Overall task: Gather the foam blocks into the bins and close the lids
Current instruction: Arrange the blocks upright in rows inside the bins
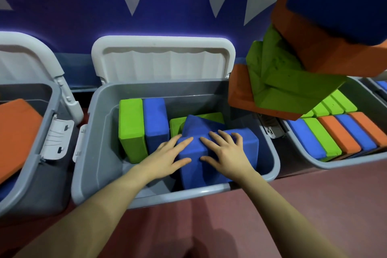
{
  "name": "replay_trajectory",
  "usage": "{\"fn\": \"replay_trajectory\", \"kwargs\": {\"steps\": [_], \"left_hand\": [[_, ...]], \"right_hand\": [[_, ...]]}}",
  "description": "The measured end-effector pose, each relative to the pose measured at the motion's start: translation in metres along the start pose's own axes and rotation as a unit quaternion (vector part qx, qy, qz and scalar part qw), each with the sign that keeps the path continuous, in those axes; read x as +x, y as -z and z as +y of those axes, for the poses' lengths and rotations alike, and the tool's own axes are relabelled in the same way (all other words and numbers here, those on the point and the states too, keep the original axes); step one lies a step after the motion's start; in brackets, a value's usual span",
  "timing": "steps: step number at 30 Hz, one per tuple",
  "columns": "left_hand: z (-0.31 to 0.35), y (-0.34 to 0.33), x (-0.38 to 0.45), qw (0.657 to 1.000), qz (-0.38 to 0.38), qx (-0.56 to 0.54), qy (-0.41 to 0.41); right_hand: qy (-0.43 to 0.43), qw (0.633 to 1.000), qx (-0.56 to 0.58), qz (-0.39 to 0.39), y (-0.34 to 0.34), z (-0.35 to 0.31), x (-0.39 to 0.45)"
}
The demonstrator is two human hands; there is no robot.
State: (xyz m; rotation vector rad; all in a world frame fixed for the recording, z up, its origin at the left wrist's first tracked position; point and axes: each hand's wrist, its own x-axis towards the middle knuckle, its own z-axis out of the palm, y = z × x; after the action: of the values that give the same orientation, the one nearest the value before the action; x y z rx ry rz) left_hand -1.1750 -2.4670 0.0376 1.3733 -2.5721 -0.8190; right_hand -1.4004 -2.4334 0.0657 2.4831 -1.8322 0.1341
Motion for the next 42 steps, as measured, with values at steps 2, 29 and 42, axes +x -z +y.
{"fn": "replay_trajectory", "kwargs": {"steps": [2, 29, 42], "left_hand": [[0.001, 0.0, -0.003, 1.0, 0.02, -0.006, -0.019], [0.042, 0.186, -0.134, 0.888, 0.44, 0.027, 0.131], [0.018, 0.153, -0.164, 0.947, 0.261, -0.023, 0.184]], "right_hand": [[0.012, 1.0, 0.007, 0.018, 0.001, 0.001, -0.003], [0.14, 0.958, 0.183, 0.17, 0.135, -0.145, 0.059], [0.115, 0.927, 0.358, 0.018, 0.073, -0.174, 0.051]]}}
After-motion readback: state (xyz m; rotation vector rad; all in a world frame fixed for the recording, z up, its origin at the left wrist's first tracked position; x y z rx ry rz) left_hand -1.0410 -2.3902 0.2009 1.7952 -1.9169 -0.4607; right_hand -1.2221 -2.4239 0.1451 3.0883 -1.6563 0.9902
